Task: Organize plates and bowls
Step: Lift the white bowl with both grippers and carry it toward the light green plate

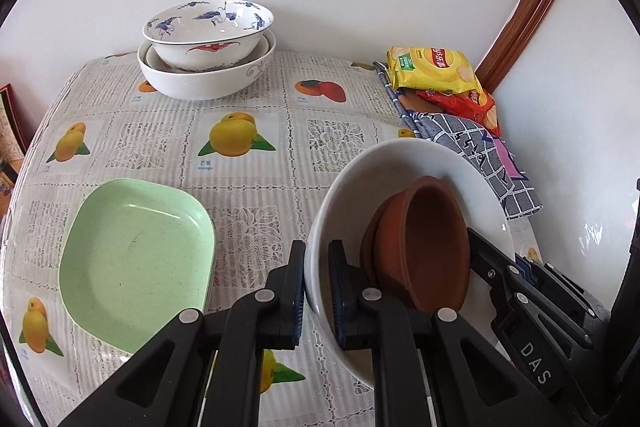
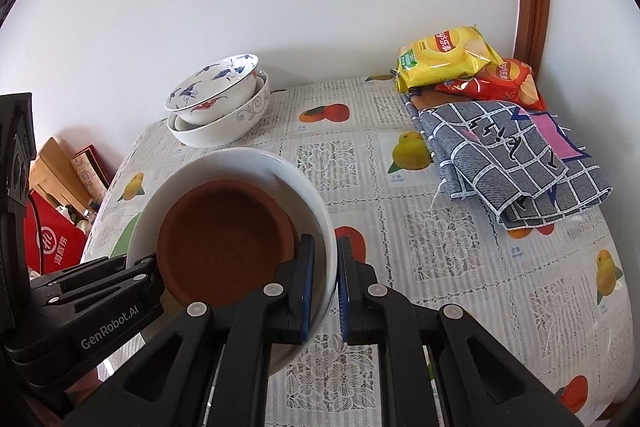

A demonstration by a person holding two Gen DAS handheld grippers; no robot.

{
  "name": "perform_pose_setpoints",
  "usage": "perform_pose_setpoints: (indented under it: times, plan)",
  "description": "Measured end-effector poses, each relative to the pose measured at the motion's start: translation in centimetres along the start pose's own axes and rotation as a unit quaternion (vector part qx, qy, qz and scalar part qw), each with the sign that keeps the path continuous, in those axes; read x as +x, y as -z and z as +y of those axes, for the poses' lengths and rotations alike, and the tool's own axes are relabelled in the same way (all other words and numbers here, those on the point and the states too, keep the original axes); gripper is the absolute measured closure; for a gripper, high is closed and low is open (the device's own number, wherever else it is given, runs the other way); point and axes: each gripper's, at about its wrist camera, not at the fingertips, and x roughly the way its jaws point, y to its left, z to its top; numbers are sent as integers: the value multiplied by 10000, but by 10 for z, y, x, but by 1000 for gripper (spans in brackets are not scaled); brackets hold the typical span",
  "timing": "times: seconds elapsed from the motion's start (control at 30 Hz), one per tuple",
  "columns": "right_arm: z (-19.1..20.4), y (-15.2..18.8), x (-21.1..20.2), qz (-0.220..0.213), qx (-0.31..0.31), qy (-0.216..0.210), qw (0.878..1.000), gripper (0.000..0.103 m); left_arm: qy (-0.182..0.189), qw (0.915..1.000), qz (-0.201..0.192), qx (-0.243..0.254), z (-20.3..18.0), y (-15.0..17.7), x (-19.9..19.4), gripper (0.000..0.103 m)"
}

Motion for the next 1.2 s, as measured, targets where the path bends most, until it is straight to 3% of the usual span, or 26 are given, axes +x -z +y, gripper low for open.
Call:
perform_pose_setpoints:
  times: [1.2]
  plan:
    - [75, -3, 12, 37, -362, -315, 9988, 93, -220, 9986, -209, -434, 72, 4, -27, 92]
